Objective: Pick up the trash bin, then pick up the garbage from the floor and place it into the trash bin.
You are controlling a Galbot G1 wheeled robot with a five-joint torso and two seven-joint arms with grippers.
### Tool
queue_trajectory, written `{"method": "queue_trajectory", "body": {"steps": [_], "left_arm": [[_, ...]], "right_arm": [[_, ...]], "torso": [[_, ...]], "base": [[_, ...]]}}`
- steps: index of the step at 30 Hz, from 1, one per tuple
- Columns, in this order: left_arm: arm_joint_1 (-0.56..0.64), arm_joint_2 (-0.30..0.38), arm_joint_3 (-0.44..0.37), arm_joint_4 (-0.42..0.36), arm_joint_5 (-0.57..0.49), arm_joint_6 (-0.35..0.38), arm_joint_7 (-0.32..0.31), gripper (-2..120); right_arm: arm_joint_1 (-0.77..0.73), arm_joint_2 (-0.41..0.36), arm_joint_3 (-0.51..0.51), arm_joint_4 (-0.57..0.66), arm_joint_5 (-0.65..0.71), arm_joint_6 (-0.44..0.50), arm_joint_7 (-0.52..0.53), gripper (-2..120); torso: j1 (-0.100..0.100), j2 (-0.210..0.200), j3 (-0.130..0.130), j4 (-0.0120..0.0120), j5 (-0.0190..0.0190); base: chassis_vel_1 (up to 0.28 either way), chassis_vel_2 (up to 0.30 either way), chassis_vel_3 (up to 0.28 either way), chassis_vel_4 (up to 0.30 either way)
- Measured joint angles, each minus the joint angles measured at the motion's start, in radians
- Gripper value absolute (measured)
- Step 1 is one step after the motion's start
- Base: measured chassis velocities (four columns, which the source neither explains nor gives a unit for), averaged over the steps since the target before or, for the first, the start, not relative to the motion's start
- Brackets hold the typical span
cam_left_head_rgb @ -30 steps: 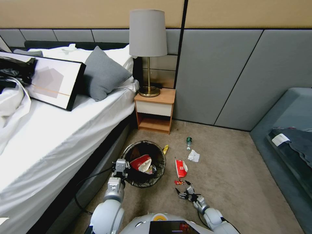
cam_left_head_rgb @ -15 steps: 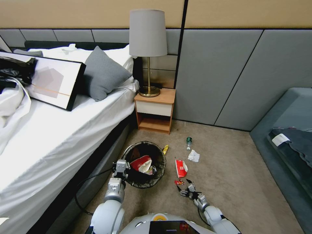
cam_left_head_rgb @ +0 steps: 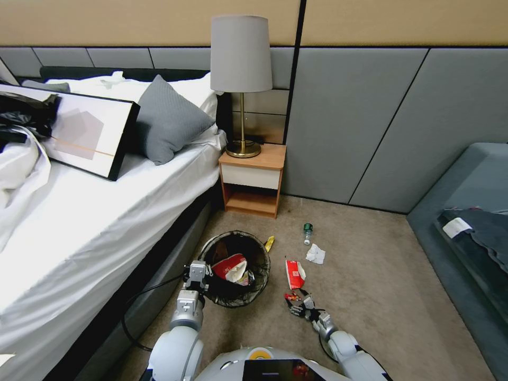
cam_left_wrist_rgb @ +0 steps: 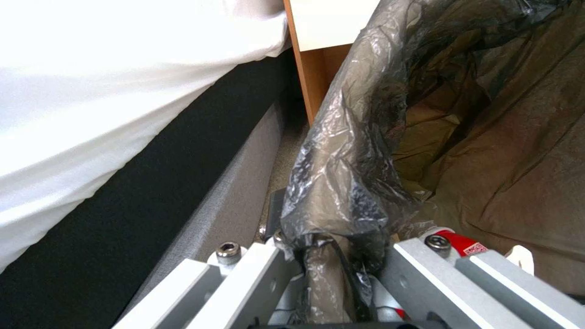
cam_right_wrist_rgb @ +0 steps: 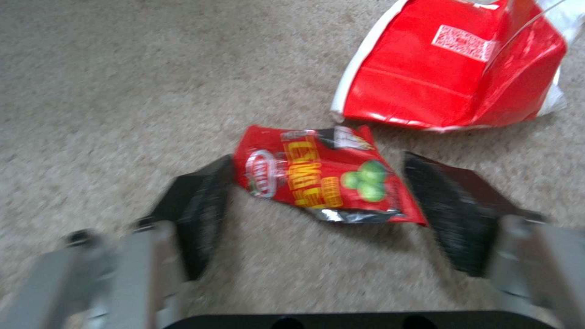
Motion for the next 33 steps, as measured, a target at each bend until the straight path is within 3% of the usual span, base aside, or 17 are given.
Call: {"method": "queue_trajectory", "body": {"steps": [8, 10, 12, 13, 16, 33], "left_arm": [[-0.004, 0.001, 0.001, 0.002, -0.001, 0.000, 0.000, 2], [-0.004, 0.002, 0.001, 0.001, -0.001, 0.000, 0.000, 2], [-0.004, 0.002, 0.001, 0.002, -0.001, 0.000, 0.000, 2], [-0.004, 0.002, 0.001, 0.002, -0.001, 0.000, 0.000, 2], [-0.003, 0.001, 0.001, 0.003, -0.001, -0.002, -0.001, 2], [-0.005, 0.003, 0.002, 0.007, -0.001, -0.003, -0.001, 2]], "right_arm": [[-0.013, 0.002, 0.004, 0.002, -0.004, 0.008, -0.005, 30], [-0.013, 0.002, 0.005, 0.002, -0.004, 0.008, -0.005, 28], [-0.013, 0.000, 0.008, 0.003, -0.004, 0.009, -0.007, 15], [-0.013, 0.000, 0.008, 0.003, -0.004, 0.009, -0.007, 15], [-0.013, -0.004, 0.012, 0.005, -0.004, 0.014, -0.011, 0], [0.002, -0.002, 0.015, -0.008, -0.008, 0.053, -0.026, 0]], "torso": [[0.000, 0.000, 0.000, 0.0000, 0.0000], [0.000, 0.000, 0.000, 0.0000, 0.0001], [0.000, 0.000, 0.000, -0.0003, -0.0003], [0.000, 0.000, 0.000, -0.0003, -0.0003], [0.000, 0.000, 0.000, -0.0002, -0.0003], [0.000, 0.000, 0.000, -0.0001, 0.0000]], "base": [[0.000, 0.000, 0.000, 0.000], [0.000, 0.000, 0.000, 0.000], [0.000, 0.000, 0.000, 0.000], [0.000, 0.000, 0.000, 0.000], [0.000, 0.000, 0.000, 0.000], [0.000, 0.000, 0.000, 0.000]]}}
